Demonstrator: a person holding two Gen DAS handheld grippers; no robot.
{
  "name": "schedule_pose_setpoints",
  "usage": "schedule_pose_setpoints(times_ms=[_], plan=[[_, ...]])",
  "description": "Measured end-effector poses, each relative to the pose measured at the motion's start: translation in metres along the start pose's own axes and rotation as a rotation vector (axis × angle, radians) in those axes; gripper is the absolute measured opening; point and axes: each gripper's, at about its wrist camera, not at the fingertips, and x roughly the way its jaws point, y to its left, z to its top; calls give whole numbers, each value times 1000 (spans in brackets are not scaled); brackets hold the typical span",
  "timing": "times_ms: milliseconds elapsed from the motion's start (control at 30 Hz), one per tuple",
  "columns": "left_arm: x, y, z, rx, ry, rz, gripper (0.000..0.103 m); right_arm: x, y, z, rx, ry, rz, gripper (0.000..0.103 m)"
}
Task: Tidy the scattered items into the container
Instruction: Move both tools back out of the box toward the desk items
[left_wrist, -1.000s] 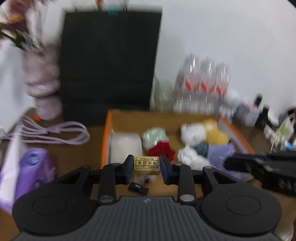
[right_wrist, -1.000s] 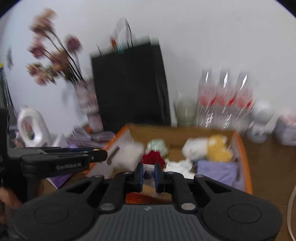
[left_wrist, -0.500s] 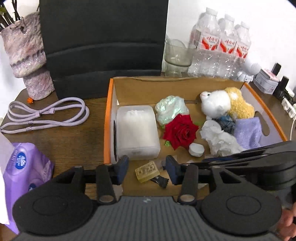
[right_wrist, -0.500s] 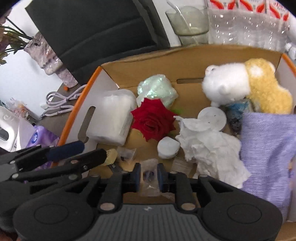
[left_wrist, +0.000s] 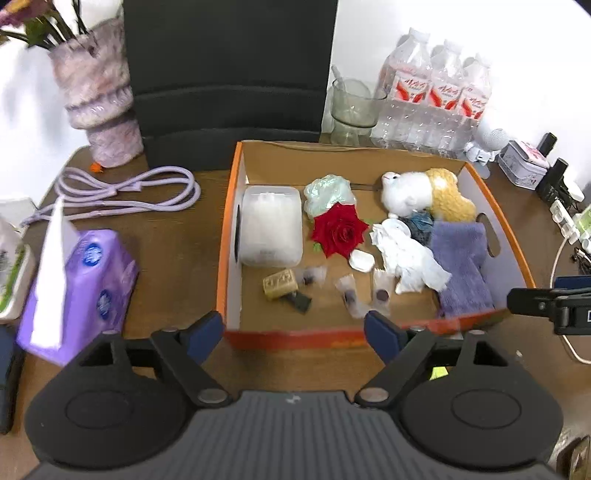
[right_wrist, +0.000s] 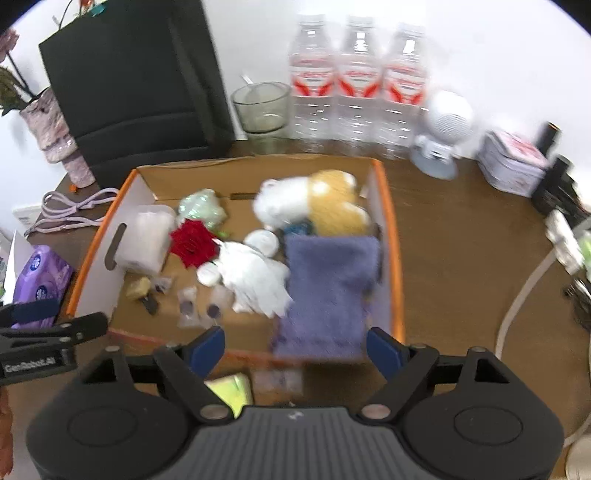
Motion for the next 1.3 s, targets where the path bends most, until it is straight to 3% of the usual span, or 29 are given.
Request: schedule_pose_setpoints(times_ms=[167,233,333,433,600,733,833,900,1000,1100,1200,1300], plan=[[-36,-6,-26,4,-84,14,97,-32,-3,-28,-13,-56,0,85],[-50,-5,-39,-33,-151,1,102,-45,0,-40,-1,-120,22,85],[-73,-6,-63,-52,-328,4,103,-71,10,-70,-15,-334,-8,85],[-92,-11,-80,-20,-436,18,103,-87,25,-100,-115,-498,-68,85],[-117,-15,-101,-51,-521,7,103,-100,36,-123,-137,-591,-29,85],[-127,-18,-117,-51,-559,22,103,-106,40,-137,-152,-612,-29,85],[-131,-18,-154,-46,-613,-31,103,-107,39,-159,-135,-617,-22,86],[-126,-15,-190,-59,-606,-106,103,-104,33,-188,-99,-619,10,93],[-115,-11,-248,-124,-539,-179,103,-88,24,-240,-68,-577,-5,94],[-106,-15,-294,-131,-517,-171,103,-77,14,-298,-45,-569,2,94],[-94,-27,-309,-100,-474,-115,103,-66,4,-340,30,-571,34,93],[-87,-34,-298,-39,-482,-120,103,-54,7,-349,31,-560,39,92]])
